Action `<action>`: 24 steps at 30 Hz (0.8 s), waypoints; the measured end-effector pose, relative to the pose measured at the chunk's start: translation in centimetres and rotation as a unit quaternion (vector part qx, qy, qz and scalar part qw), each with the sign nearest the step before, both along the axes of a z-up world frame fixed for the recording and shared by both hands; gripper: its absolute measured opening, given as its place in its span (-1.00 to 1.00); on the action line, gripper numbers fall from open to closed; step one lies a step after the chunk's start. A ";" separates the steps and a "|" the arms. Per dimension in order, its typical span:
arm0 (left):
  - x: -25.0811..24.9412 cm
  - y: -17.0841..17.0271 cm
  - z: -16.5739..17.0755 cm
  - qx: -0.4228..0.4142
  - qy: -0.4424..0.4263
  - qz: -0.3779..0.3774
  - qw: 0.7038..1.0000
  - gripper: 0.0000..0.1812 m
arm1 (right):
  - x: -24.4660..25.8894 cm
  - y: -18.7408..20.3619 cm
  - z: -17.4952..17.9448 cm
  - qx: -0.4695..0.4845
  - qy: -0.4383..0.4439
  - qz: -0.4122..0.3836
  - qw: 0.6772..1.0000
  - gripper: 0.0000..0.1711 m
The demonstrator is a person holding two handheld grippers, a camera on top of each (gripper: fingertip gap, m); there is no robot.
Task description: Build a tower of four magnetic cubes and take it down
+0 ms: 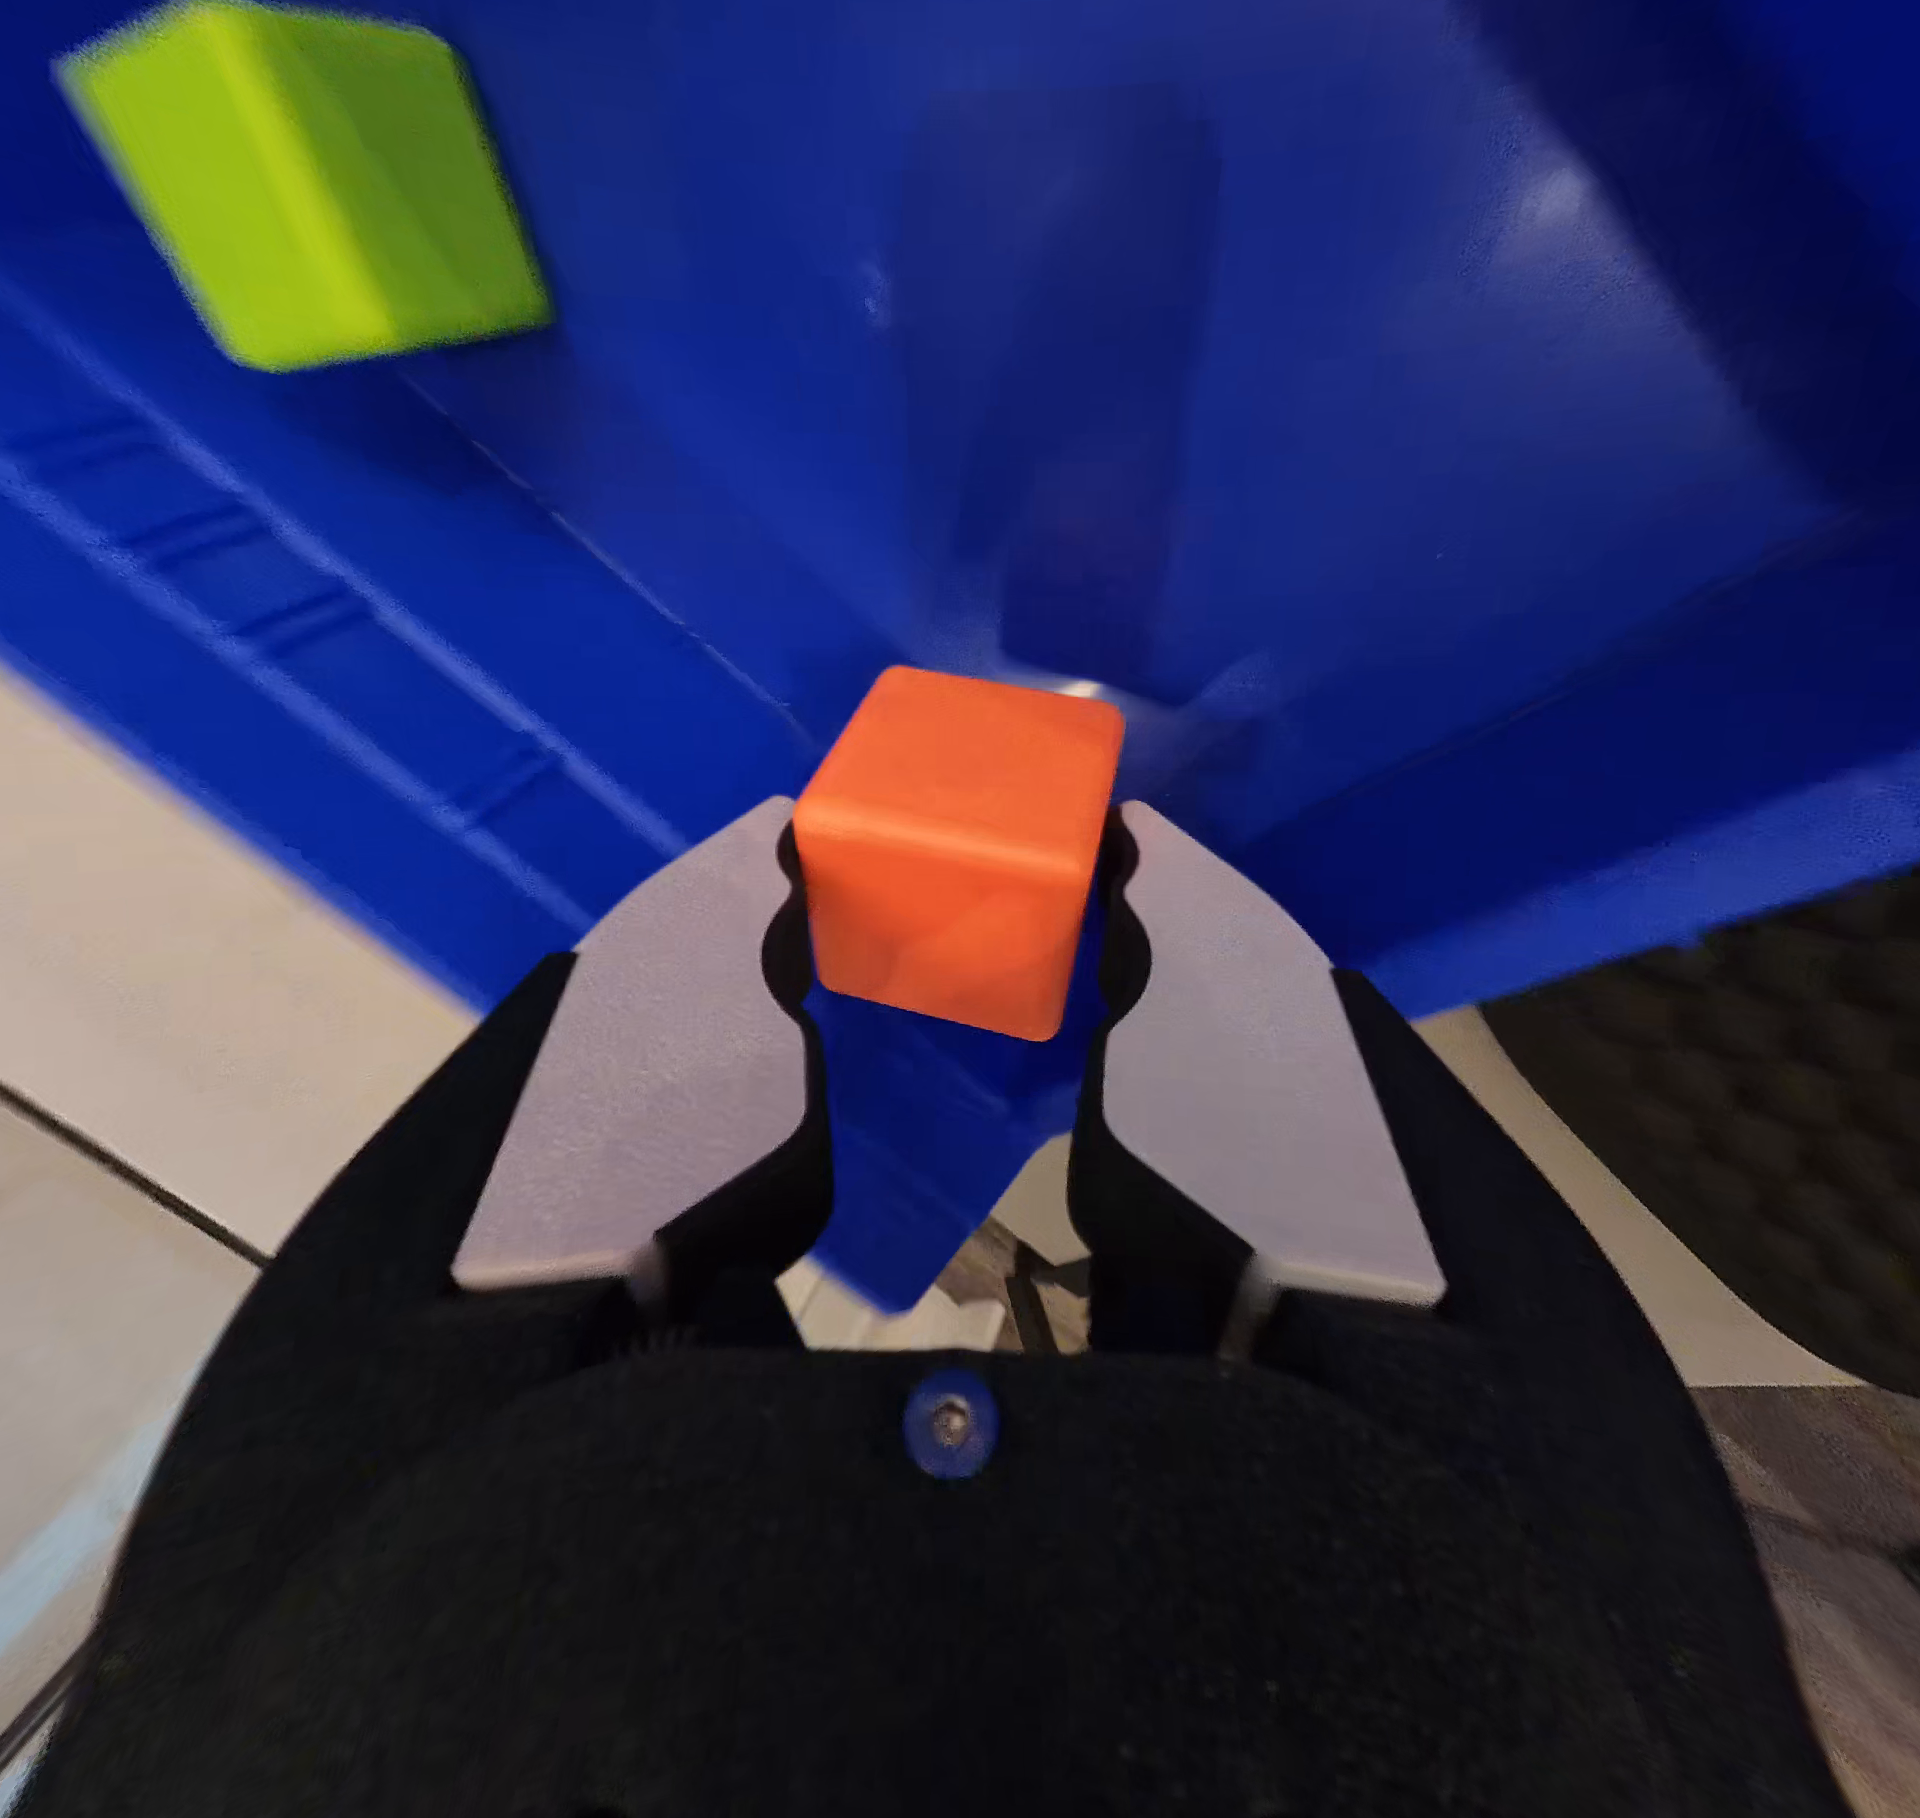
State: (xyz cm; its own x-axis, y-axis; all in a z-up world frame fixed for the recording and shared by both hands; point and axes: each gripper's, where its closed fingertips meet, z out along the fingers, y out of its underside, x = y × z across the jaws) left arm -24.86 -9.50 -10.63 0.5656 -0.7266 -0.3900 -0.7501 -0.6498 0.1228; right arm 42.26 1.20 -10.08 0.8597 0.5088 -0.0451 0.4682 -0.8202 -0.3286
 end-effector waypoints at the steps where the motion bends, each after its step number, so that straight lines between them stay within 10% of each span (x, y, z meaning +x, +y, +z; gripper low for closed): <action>1: 0.5 0.4 1.6 0.023 0.001 -0.007 1.000 -0.42 | 0.0 0.0 0.0 0.000 0.000 -0.001 1.000 -0.60; 9: 14.6 1.6 13.0 0.149 -0.105 -0.139 0.973 -0.42 | 0.0 -0.1 0.0 -0.002 -0.003 0.001 1.000 -0.62; 16: 29.1 1.5 7.7 0.058 -0.094 -0.289 0.951 -0.42 | -0.3 -0.3 0.9 0.012 0.004 0.010 1.000 -0.63; 24: 33.7 5.1 2.7 0.004 -0.048 -0.310 0.950 -0.42 | -0.2 -0.7 1.1 0.013 0.022 0.015 1.000 -0.64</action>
